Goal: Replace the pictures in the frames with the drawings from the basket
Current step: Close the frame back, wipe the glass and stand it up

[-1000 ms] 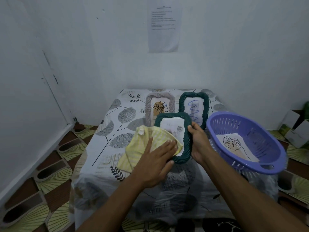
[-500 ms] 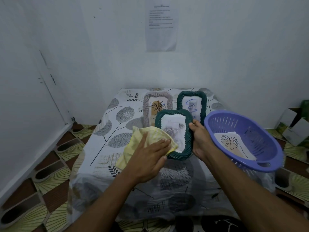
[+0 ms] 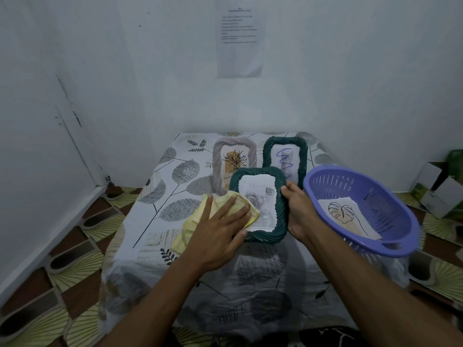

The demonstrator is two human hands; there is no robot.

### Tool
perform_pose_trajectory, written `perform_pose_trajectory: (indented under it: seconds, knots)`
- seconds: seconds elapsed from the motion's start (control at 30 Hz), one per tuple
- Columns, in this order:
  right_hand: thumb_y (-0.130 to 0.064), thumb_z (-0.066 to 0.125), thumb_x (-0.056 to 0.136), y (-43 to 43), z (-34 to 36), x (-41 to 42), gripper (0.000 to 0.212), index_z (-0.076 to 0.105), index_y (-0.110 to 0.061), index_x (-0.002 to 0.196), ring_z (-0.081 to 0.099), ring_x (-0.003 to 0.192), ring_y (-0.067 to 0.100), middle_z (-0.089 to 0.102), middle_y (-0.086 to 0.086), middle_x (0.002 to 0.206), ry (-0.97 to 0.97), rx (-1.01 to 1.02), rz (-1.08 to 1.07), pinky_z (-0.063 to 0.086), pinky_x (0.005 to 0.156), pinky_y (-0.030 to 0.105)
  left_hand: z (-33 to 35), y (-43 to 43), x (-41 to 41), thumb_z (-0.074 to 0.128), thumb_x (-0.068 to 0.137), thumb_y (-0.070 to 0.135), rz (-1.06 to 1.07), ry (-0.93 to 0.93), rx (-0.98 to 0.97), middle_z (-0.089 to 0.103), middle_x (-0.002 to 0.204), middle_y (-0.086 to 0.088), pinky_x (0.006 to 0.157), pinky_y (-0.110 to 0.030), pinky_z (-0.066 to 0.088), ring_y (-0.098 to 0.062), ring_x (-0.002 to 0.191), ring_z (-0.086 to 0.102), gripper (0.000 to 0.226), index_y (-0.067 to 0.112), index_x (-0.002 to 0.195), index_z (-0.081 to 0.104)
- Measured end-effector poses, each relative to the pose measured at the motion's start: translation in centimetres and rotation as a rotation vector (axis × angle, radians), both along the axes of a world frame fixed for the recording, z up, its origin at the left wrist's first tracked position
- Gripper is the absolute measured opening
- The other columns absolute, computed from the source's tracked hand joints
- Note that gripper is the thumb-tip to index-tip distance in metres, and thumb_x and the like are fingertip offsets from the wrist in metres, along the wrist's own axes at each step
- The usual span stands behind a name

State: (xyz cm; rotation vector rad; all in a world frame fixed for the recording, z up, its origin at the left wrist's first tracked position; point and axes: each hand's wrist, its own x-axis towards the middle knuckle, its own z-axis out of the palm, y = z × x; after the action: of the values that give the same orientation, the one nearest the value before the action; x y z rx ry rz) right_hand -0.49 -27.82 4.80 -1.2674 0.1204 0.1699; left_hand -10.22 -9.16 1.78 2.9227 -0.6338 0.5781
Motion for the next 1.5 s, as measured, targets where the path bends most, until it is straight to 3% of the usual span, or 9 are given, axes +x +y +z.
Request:
perform_pose_trajectory:
  seconds: [0.13, 0.33, 0.43, 0.57, 0.67, 0.93, 1.03, 1.17, 1.5]
  knots:
    - [-0.013, 0.038, 0.102, 0.4, 0.1, -0.2, 0.026, 0.059, -0.009, 0.118, 0.062, 0.108, 0.040, 0.069, 0.018, 0.113, 0.000, -0.009, 0.011, 0.049, 0.095, 0.058, 0.2, -0.9, 0.5, 0.009, 0.100, 0.049, -0.095, 0.034, 0.056, 0.024, 0.155, 0.016, 0.116, -0.052, -0.014, -0.004, 0.147, 0.006, 0.057, 0.029, 0.146, 0.035]
    - [-0.013, 0.039, 0.102, 0.0, 0.4, 0.2, 0.023, 0.060, -0.010, 0.112, 0.062, 0.107, 0.040, 0.067, 0.020, 0.113, 0.001, -0.031, -0.014, 0.048, 0.094, 0.059, -0.5, 0.2, -0.2, 0.013, 0.101, 0.049, 0.061, -0.029, 0.049, 0.035, 0.153, 0.011, 0.117, -0.057, -0.004, -0.013, 0.148, 0.009, 0.057, 0.025, 0.144, 0.042]
    - [-0.012, 0.039, 0.102, 0.5, 0.5, 0.2, 0.023, 0.059, -0.010, 0.113, 0.062, 0.107, 0.040, 0.067, 0.020, 0.113, -0.003, -0.019, -0.013, 0.048, 0.094, 0.060, -0.4, 0.1, -0.7, 0.014, 0.101, 0.048, 0.133, -0.037, 0.007, 0.034, 0.153, 0.011, 0.117, -0.055, -0.008, -0.015, 0.149, 0.003, 0.057, 0.025, 0.143, 0.043]
    - [-0.013, 0.039, 0.102, 0.5, 0.5, 0.3, 0.024, 0.059, -0.010, 0.115, 0.064, 0.104, 0.039, 0.068, 0.020, 0.113, 0.000, -0.029, -0.008, 0.050, 0.093, 0.058, -0.7, -0.3, -1.2, 0.009, 0.101, 0.049, -0.048, 0.003, -0.048, 0.034, 0.153, 0.014, 0.117, -0.056, -0.006, -0.012, 0.149, 0.001, 0.059, 0.026, 0.142, 0.045]
    - [-0.014, 0.039, 0.102, 0.1, 0.4, 0.3, 0.024, 0.061, -0.011, 0.113, 0.063, 0.104, 0.038, 0.068, 0.020, 0.114, 0.008, -0.032, -0.001, 0.050, 0.093, 0.057, -0.5, 0.4, -1.2, 0.013, 0.101, 0.047, -0.015, -0.038, -0.018, 0.041, 0.149, 0.013, 0.117, -0.058, -0.001, -0.015, 0.149, 0.008, 0.057, 0.025, 0.138, 0.050]
    - [-0.013, 0.039, 0.102, 0.5, 0.1, -0.3, 0.026, 0.060, -0.010, 0.117, 0.064, 0.107, 0.037, 0.069, 0.016, 0.113, -0.002, 0.002, 0.042, 0.050, 0.095, 0.056, 0.1, -0.1, 0.1, 0.005, 0.098, 0.056, 0.122, 0.007, -0.010, 0.023, 0.158, 0.011, 0.118, -0.048, -0.011, -0.007, 0.148, 0.001, 0.065, 0.025, 0.149, 0.031]
    - [-0.014, 0.038, 0.102, 0.4, -0.2, -0.8, 0.027, 0.062, -0.014, 0.114, 0.066, 0.104, 0.034, 0.071, 0.013, 0.112, -0.024, -0.017, 0.100, 0.054, 0.088, 0.049, 0.3, -0.2, 0.8, 0.001, 0.096, 0.057, 0.157, -0.003, 0.004, 0.015, 0.160, 0.007, 0.117, -0.044, -0.016, -0.006, 0.147, 0.000, 0.069, 0.023, 0.152, 0.021]
    - [-0.014, 0.039, 0.102, 0.5, -0.9, -1.4, 0.026, 0.061, -0.013, 0.117, 0.066, 0.102, 0.036, 0.070, 0.015, 0.112, -0.027, -0.009, 0.143, 0.055, 0.086, 0.049, 1.1, -0.3, 2.1, 0.004, 0.095, 0.056, 0.219, -0.010, -0.031, 0.016, 0.160, 0.005, 0.117, -0.042, -0.018, -0.007, 0.148, 0.006, 0.070, 0.020, 0.152, 0.022]
    - [-0.012, 0.039, 0.102, 0.6, -1.9, -1.5, 0.027, 0.061, -0.008, 0.117, 0.065, 0.102, 0.036, 0.069, 0.018, 0.112, -0.010, 0.003, 0.158, 0.053, 0.089, 0.049, -0.1, -1.0, 1.9, 0.009, 0.099, 0.053, 0.013, 0.008, 0.021, 0.019, 0.158, 0.010, 0.119, -0.049, -0.009, -0.007, 0.147, 0.011, 0.062, 0.024, 0.149, 0.030]
